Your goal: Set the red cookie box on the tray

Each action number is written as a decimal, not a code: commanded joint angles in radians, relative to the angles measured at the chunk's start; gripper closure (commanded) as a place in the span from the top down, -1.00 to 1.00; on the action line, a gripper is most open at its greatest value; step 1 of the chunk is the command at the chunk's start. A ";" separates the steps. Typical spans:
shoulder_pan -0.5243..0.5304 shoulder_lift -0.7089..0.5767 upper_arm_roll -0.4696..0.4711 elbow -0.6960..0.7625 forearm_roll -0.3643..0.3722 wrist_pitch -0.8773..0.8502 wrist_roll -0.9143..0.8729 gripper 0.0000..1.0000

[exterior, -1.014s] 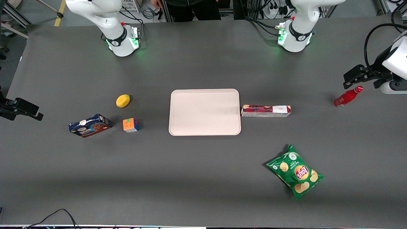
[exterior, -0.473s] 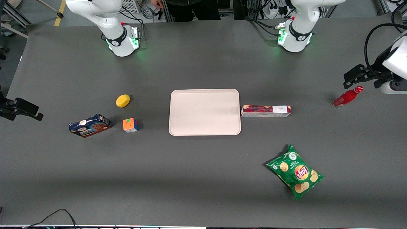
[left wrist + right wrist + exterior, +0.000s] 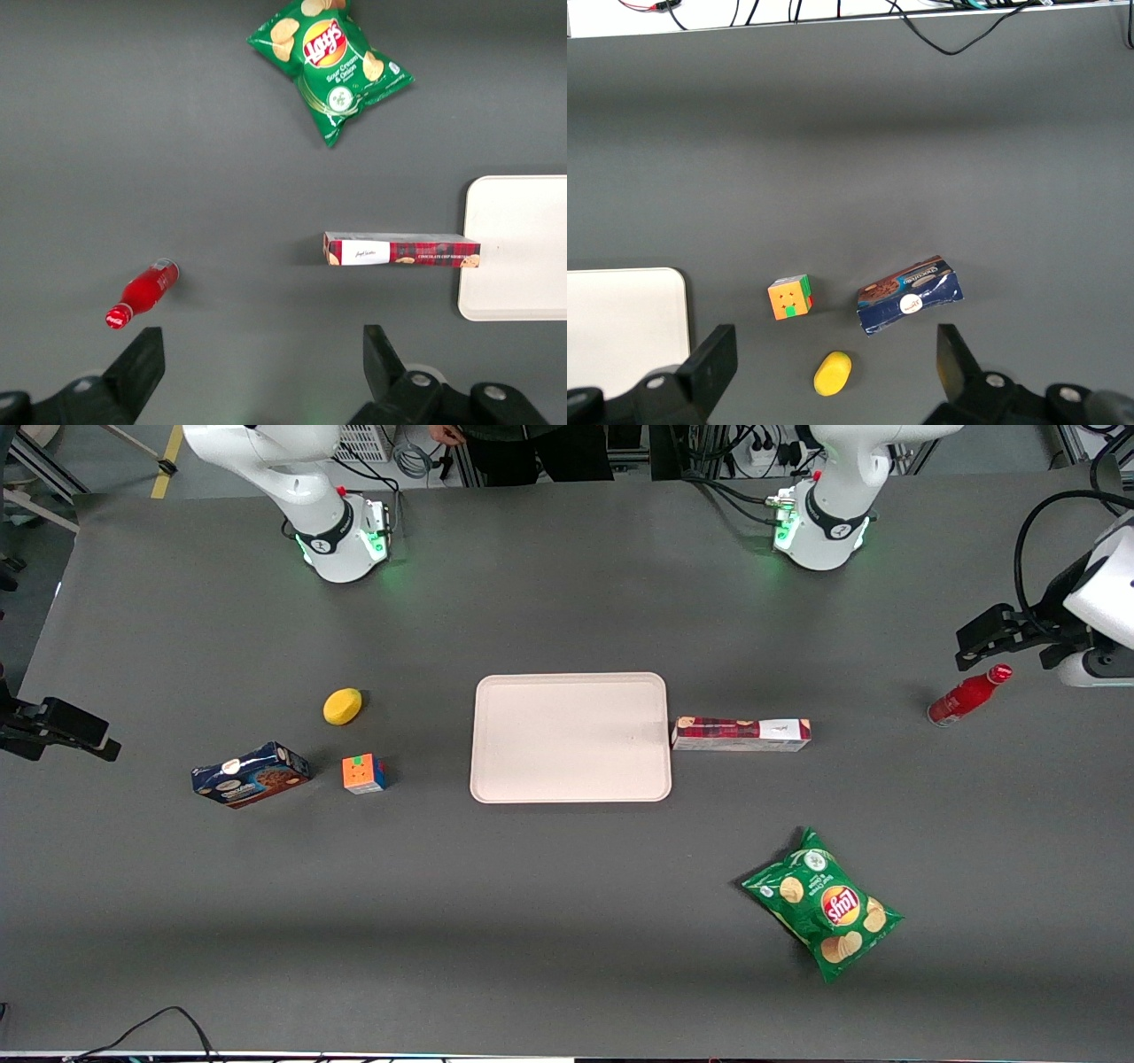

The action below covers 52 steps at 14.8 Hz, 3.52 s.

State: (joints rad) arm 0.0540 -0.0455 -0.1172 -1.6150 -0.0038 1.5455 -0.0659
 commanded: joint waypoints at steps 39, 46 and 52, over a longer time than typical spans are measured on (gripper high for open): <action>-0.046 -0.067 -0.378 -0.672 -0.004 0.708 1.100 1.00; -0.039 0.061 -0.381 -0.675 0.013 0.765 1.107 1.00; -0.031 0.105 -0.372 -0.704 0.061 0.783 1.098 1.00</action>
State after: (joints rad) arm 0.0172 0.0664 -0.4904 -2.2938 0.0252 2.3059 1.0270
